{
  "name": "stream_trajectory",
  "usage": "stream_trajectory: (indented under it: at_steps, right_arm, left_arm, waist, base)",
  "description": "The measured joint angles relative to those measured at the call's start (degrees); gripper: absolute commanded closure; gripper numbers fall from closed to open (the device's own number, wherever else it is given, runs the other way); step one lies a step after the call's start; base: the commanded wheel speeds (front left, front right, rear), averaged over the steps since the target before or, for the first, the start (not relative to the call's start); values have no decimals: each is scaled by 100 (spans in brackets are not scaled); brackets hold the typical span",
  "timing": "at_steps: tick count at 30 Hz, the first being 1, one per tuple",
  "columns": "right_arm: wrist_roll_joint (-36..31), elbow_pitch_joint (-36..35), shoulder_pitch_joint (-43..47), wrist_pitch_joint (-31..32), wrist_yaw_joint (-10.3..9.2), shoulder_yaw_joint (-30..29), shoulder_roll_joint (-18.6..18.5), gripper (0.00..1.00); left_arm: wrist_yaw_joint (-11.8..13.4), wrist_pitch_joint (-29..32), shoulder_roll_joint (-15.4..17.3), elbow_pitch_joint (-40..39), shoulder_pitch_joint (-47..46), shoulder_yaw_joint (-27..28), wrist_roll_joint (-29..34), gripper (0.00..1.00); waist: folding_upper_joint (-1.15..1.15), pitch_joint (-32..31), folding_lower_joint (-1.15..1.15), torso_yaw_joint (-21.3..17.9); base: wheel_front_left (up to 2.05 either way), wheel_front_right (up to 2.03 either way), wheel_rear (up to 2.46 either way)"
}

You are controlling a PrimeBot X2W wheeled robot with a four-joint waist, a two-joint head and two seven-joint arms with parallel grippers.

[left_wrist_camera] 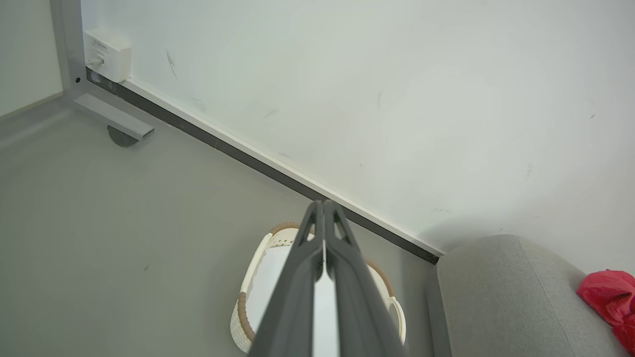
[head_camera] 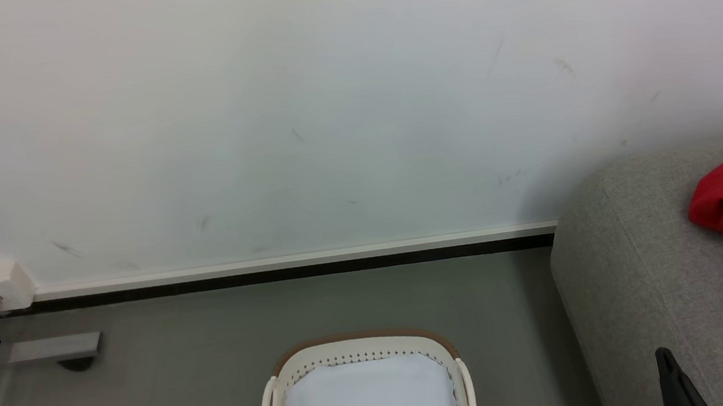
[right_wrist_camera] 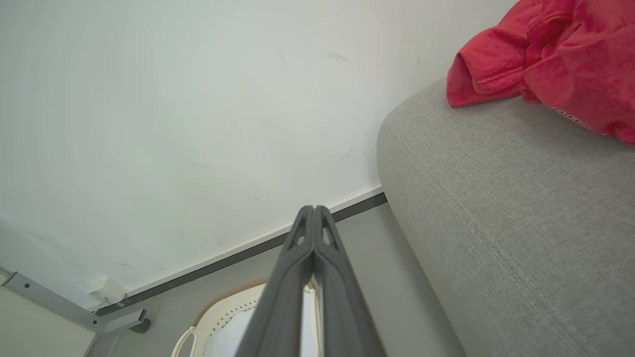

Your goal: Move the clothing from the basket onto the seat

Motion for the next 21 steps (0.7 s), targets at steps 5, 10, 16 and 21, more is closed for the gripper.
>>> stream_trajectory:
  at_steps: [5, 10, 16, 21]
  right_arm:
    - [438, -48, -32, 115, 0, -59, -1, 100]
    - [859, -82, -72, 223, 0, -105, -1, 100]
    - [1319, -119, -147, 342, 0, -155, -1, 100]
    - [1689, -147, -158, 435, 0, -207, -2, 100]
  left_arm:
    - [-44, 101, 1, -13, -74, 31, -466, 100]
    - [-92, 210, 2, -29, -136, 69, -903, 100]
    - [-143, 346, 3, -45, -205, 121, -1351, 100]
    - [-190, 430, 4, -60, -275, 151, -1730, 100]
  waist:
    - [0, 16, 0, 11]
    - [0, 32, 0, 23]
    - [0, 51, 0, 37]
    - [0, 68, 0, 49]
  base:
    - [0, 0, 0]
    - [0, 0, 0]
    - [0, 0, 0]
    - [0, 0, 0]
